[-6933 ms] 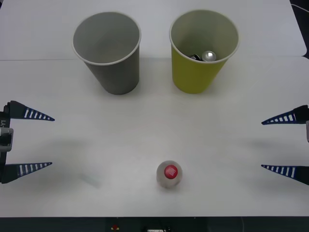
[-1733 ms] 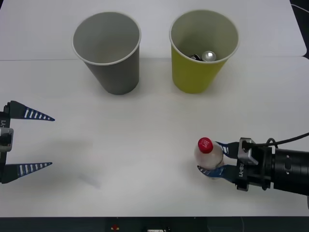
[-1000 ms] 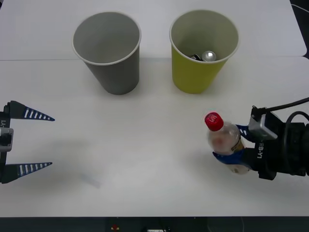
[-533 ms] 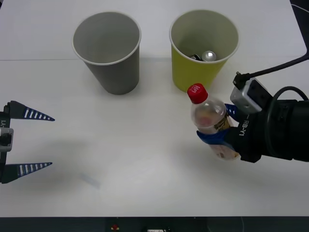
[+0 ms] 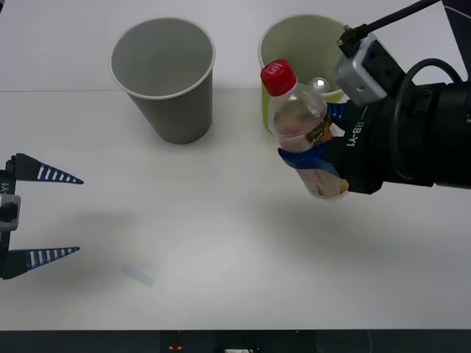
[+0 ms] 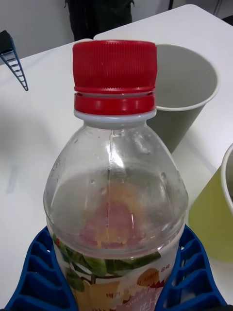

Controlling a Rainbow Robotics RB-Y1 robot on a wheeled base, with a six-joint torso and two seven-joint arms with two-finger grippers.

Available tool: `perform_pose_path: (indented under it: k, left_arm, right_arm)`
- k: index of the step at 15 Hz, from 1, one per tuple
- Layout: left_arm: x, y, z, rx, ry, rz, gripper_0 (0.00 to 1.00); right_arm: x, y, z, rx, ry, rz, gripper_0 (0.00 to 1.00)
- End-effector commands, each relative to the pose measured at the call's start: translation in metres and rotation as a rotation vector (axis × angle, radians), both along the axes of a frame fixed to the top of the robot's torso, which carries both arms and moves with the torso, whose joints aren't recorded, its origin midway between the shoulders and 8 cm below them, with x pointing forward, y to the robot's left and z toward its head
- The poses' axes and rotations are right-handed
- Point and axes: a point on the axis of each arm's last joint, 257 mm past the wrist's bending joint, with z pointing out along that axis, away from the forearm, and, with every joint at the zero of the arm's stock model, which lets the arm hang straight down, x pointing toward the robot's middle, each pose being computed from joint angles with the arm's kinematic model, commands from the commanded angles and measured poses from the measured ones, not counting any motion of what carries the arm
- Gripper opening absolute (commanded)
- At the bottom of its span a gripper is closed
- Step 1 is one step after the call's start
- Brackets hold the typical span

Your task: Put the can into the green bin and the plastic bottle into the gray bin

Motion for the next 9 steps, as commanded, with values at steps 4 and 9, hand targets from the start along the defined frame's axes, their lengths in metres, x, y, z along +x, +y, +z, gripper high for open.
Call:
perform_pose_path:
  k: [4, 9]
  left_arm:
    - [0.0, 0.0, 0.0, 0.0, 0.0, 0.0, 1.0]
    - [0.0, 0.0, 0.0, 0.0, 0.0, 0.0, 1.0]
  right_arm:
    - [0.036, 0.027, 0.033, -0.051, -0.026, 0.048, 0.0]
    - [0.072, 0.058, 0.071, -0.041, 0.033, 0.04, 0.0]
